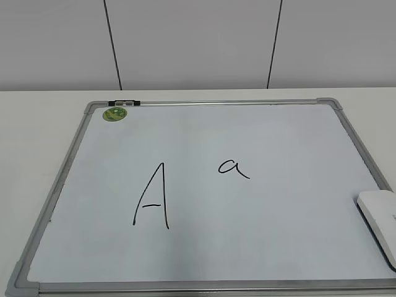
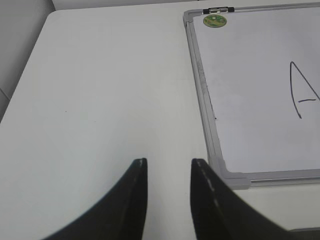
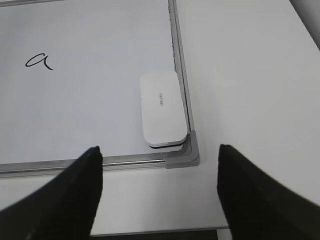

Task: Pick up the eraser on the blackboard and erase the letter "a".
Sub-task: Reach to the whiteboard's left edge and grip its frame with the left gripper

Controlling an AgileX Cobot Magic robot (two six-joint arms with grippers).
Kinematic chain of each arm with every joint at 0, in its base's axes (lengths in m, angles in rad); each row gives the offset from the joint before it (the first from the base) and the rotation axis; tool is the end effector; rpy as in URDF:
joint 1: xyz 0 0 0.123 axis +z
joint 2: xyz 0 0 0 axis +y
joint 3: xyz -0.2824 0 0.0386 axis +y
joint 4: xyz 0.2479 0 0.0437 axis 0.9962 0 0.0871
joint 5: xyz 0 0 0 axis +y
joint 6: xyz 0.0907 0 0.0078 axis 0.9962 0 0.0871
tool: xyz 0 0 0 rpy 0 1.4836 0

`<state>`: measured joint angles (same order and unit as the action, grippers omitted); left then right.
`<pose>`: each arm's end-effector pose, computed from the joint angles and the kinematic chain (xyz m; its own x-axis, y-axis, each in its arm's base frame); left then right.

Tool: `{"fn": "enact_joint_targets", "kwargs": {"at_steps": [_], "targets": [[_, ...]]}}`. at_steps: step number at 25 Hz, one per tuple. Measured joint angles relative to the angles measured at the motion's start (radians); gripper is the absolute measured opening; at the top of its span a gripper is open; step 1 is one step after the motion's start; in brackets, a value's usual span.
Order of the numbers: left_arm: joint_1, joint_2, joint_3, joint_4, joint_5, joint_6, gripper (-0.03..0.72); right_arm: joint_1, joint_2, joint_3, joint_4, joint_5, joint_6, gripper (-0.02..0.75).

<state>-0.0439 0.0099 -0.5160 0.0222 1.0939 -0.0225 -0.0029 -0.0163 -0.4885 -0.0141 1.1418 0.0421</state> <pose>-0.0065 0.0021 0.2790 -0.4797 0.0088 -0.8774 0.0207 0.9998 -0.0013 -0.0096 -0.0011 0.2675 -0.5216 0.0377 -0.8523 0.0328 0.9992 0.0242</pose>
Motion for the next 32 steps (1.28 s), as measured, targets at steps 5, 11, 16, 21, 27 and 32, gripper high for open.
{"fn": "enact_joint_targets", "kwargs": {"at_steps": [5,11,16,21,27,32], "targets": [[0.0,0.0,0.0,0.0,0.0,0.0,0.212,0.0,0.0,0.0,0.0,0.0,0.0,0.533],[0.0,0.0,0.0,0.0,0.0,0.0,0.212,0.0,0.0,0.0,0.0,0.0,0.0,0.532],[-0.018,0.0,0.0,0.002,0.0,0.0,0.213,0.0,0.0,0.0,0.0,0.0,0.0,0.532],[-0.03,0.096,-0.002,0.008,0.001,0.0,0.221,0.0,0.0,0.0,0.0,0.0,0.0,0.533],[-0.051,0.396,-0.021,0.018,-0.053,0.0,0.232,0.0,0.0,0.0,0.0,0.0,0.0,0.532],[-0.055,0.71,-0.091,-0.022,-0.105,0.0,0.239,0.0,0.0,0.0,0.0,0.0,0.0,0.532]]}}
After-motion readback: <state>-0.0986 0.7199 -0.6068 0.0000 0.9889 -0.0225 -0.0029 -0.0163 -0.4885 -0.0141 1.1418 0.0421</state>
